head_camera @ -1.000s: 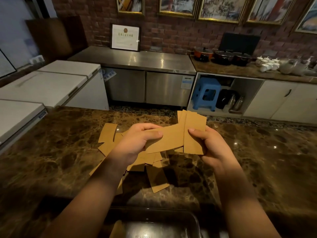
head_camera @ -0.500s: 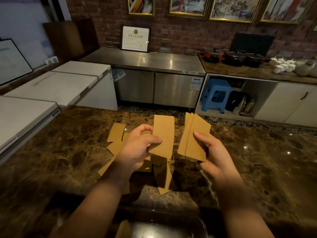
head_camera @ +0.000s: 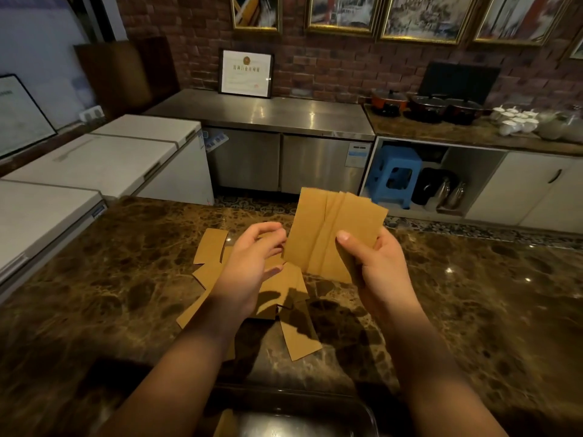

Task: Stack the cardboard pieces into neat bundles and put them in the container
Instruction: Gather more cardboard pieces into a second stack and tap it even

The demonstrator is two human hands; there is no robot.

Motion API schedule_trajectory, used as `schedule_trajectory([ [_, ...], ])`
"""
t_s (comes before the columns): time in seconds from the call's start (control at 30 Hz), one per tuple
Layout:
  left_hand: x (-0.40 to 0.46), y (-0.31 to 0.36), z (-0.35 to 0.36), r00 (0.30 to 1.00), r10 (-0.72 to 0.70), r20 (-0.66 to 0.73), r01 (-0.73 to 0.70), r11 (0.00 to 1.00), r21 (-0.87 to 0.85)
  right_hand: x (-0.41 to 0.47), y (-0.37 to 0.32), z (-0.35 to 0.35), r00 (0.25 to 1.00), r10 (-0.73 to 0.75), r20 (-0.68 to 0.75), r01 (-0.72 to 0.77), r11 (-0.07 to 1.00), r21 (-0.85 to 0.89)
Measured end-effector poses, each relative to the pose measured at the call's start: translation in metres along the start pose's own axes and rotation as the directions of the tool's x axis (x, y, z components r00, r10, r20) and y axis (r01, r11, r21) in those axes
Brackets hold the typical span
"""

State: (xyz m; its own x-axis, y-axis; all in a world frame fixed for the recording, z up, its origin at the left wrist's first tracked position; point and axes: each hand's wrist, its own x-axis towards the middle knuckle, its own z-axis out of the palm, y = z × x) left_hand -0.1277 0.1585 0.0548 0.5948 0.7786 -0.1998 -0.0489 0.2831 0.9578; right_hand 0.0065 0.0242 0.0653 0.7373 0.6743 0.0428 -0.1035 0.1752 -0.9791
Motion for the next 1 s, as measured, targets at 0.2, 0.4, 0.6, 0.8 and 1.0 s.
schedule_trajectory([
  [0.2, -0.003, 0.02, -0.013, 0.861, -0.368, 0.351, 0.464, 0.851, -0.246, -0.017, -0.012, -0.003, 0.585, -0.574, 0.573, 0.802, 0.514, -0.304],
  [0.4, -0.009, 0.03, -0.012, 0.842, -0.347, 0.412, 0.469, 0.849, -0.243, -0.021, -0.013, -0.008, 0.477, -0.348, 0.807, 0.878, 0.147, -0.456],
  [0.6, -0.006, 0.025, -0.012, 0.822, -0.181, 0.54, 0.496, 0.692, -0.524, -0.016, -0.012, -0.027, 0.684, -0.38, 0.623, 0.721, 0.48, -0.5],
  [0.8, -0.004, 0.015, -0.011, 0.873, -0.134, 0.468, 0.399, 0.749, -0.529, -0.016, -0.016, -0.024, 0.994, 0.009, 0.106, -0.018, 0.996, 0.083],
  [1.0, -0.01, 0.004, 0.011, 0.92, -0.147, 0.364, 0.265, 0.917, -0.3, -0.016, -0.014, -0.009, 0.927, 0.345, 0.145, -0.375, 0.862, 0.341],
])
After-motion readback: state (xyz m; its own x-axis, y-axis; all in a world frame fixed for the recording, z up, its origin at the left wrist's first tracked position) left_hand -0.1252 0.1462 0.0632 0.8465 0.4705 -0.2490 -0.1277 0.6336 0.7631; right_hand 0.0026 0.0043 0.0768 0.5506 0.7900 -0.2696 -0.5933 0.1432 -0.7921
